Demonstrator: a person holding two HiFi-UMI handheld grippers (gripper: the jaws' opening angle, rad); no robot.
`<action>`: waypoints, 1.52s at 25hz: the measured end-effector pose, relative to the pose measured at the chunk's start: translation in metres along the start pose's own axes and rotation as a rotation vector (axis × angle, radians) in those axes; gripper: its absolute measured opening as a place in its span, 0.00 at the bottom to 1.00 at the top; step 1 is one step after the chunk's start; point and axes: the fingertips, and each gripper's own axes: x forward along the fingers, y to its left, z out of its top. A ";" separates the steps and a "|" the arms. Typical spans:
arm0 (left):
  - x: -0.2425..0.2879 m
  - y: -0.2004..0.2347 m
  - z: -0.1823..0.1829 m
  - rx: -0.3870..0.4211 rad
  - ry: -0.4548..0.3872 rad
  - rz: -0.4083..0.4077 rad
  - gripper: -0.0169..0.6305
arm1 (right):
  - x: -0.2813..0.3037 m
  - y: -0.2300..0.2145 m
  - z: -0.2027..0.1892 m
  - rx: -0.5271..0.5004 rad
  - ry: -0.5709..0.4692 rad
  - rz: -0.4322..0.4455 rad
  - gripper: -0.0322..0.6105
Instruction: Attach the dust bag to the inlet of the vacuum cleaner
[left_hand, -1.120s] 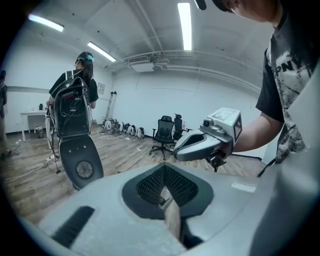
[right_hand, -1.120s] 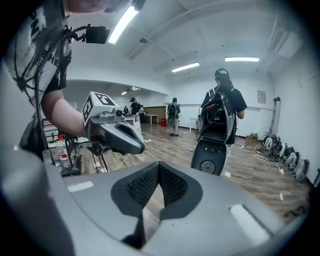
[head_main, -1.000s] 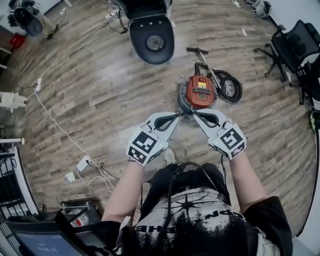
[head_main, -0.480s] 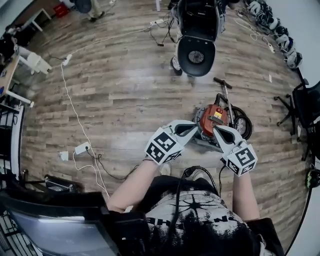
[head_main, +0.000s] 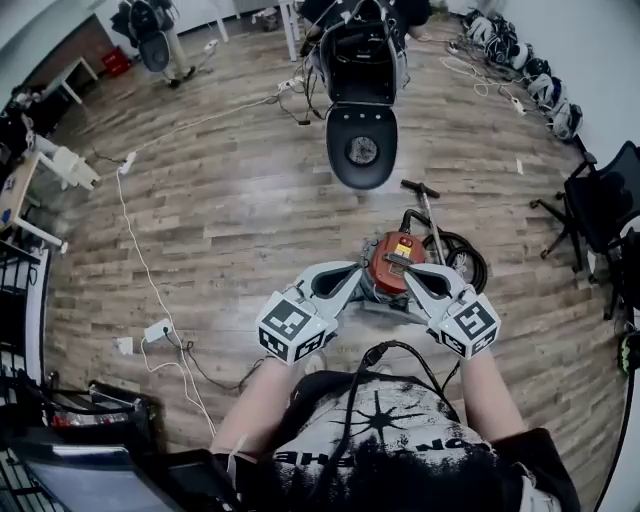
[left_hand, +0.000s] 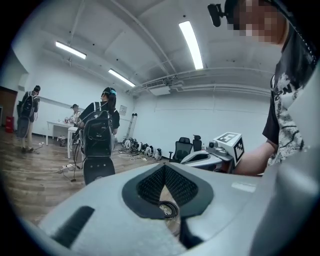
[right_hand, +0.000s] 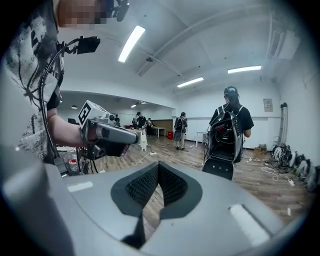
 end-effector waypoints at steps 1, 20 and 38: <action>0.006 -0.008 0.003 0.013 -0.006 -0.007 0.03 | -0.008 -0.005 -0.001 0.000 -0.006 -0.006 0.06; 0.046 -0.041 -0.010 0.019 0.052 -0.109 0.03 | -0.058 -0.024 -0.022 0.008 -0.005 -0.099 0.06; 0.053 -0.048 -0.015 0.030 0.071 -0.123 0.03 | -0.060 -0.018 -0.014 0.012 -0.017 -0.112 0.06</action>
